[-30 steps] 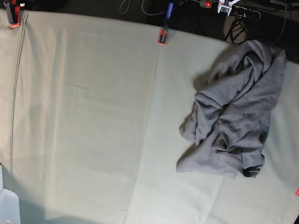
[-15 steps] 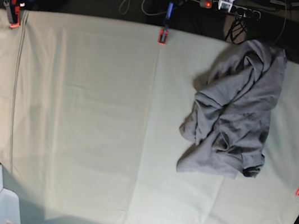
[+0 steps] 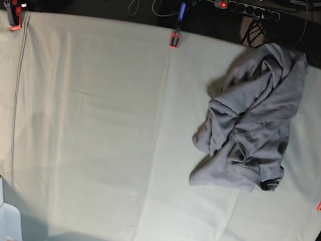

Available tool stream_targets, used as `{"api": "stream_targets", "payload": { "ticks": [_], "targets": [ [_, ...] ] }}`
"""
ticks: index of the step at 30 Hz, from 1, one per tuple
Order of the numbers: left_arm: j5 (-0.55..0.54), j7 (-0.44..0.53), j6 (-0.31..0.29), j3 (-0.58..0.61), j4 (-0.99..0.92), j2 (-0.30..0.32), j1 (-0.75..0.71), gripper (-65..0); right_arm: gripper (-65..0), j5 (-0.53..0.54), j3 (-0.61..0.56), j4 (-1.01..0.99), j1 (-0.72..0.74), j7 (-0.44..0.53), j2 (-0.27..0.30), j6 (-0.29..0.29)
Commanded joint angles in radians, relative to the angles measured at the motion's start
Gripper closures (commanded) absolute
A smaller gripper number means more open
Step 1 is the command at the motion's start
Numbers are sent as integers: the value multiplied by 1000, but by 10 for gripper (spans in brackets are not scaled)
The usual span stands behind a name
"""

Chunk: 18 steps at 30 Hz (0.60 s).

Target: Layout the t-shirt on the table in an organized manner, then fold the t-shirt properly

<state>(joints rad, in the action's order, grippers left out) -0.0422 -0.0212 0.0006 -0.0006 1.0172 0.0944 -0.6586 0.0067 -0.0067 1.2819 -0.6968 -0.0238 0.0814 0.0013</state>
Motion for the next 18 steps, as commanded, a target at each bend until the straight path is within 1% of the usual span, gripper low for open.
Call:
{"api": "stream_targets", "payload": {
  "ticks": [1, 2, 4, 7, 10, 15, 18],
  "targets": [
    [-22, 13, -3, 0, 59, 5, -48, 0, 0, 2, 6, 54, -36, 14, 4, 4],
    [-51, 11, -3, 0, 125, 14, -74, 0, 0, 2, 7, 107, -53, 14, 4, 4],
    [-111, 11, -3, 1, 256, 60, -128, 0, 0, 2, 7, 219, -83, 14, 5, 4],
    [-195, 11, -3, 1, 420, 92, -181, 0, 0, 2, 7, 367, -116, 14, 5, 4],
    [-258, 11, 2, 0, 532, 130, -214, 0, 0, 2, 3, 471, -120, 14, 5, 4],
    [-331, 13, 3, -5, 665, 155, -223, 0, 0, 2, -3, 577, -76, 14, -1, 4],
    [-364, 13, 3, -62, 730, 155, -220, 0, 0, 2, -16, 641, -50, 14, 5, 4]
  ]
}}
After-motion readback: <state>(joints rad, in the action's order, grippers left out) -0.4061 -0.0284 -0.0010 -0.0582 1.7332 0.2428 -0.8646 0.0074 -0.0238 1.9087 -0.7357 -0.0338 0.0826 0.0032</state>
